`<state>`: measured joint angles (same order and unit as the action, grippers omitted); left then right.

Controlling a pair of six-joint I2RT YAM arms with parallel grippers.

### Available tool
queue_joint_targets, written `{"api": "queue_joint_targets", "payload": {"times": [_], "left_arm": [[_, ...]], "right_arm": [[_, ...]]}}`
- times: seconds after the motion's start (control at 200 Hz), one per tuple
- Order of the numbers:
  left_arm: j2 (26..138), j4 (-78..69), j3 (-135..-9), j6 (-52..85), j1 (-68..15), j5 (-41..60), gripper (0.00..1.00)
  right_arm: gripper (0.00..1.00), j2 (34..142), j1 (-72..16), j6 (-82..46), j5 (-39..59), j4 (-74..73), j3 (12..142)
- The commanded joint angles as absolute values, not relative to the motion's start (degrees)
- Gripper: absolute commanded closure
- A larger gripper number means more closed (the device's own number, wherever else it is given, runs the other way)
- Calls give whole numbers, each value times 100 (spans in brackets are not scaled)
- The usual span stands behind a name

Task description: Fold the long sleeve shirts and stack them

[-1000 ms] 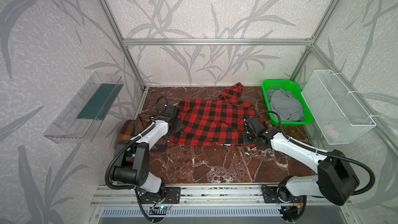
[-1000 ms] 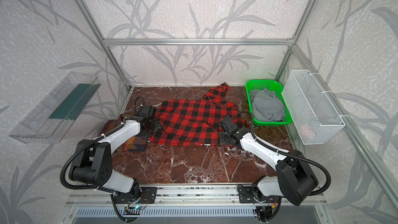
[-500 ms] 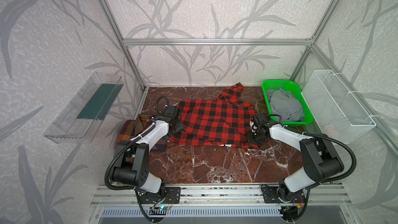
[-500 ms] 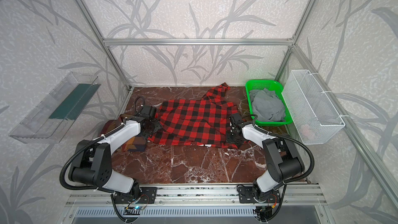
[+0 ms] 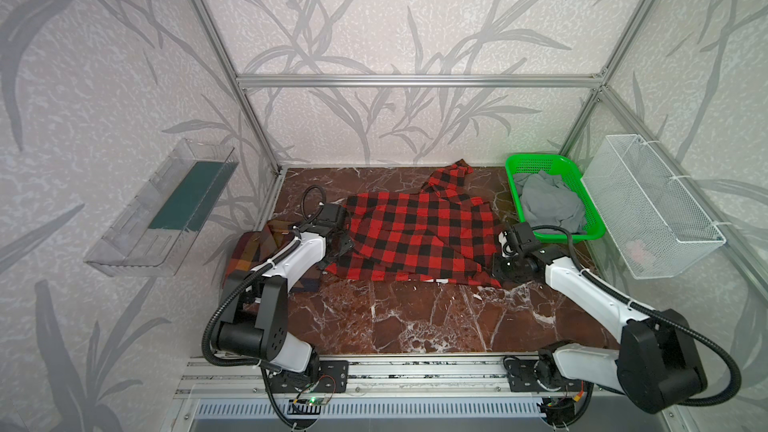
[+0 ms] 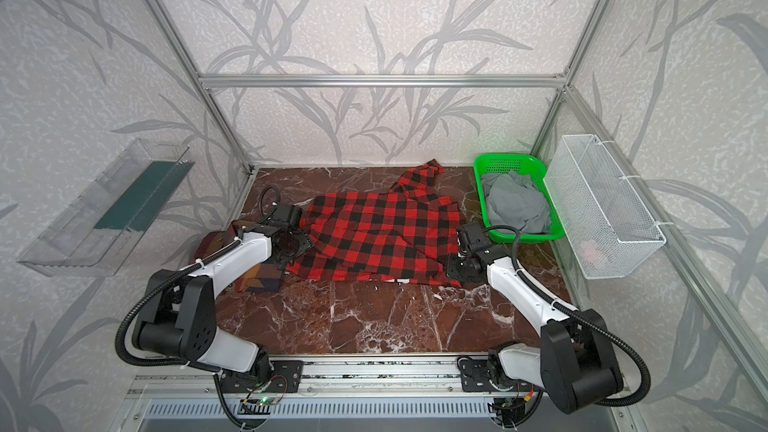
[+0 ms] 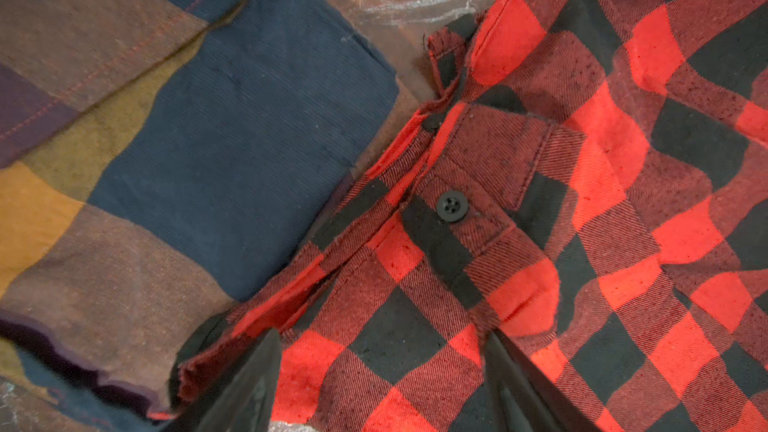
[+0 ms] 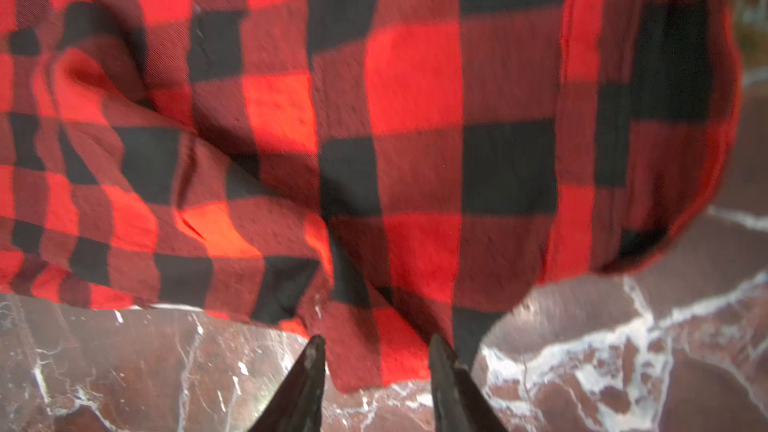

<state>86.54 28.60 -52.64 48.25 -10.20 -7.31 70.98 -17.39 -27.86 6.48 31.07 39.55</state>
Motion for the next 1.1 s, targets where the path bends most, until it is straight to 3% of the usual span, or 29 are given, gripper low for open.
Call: {"api": "queue_joint_targets", "payload": {"times": [0.0, 0.655, 1.005, 1.1], "left_arm": [[8724, 2804, -5264, 4922, -1048, -800, 23], [9249, 2827, -5938, 5272, -1590, -1261, 21], [9561, 2647, -5946, 5282, -1617, -1271, 43], [9503, 2641, -5923, 5249, -1630, -1303, 56]], "right_arm": [[62, 6906, -1828, -2923, 708, 3208, 3717], [64, 7021, -2202, -2929, 1494, 1993, 3816], [64, 7054, -2206, -3017, 1386, 1884, 3603], [64, 7176, -2210, -3082, 1430, 1760, 3520]]}}
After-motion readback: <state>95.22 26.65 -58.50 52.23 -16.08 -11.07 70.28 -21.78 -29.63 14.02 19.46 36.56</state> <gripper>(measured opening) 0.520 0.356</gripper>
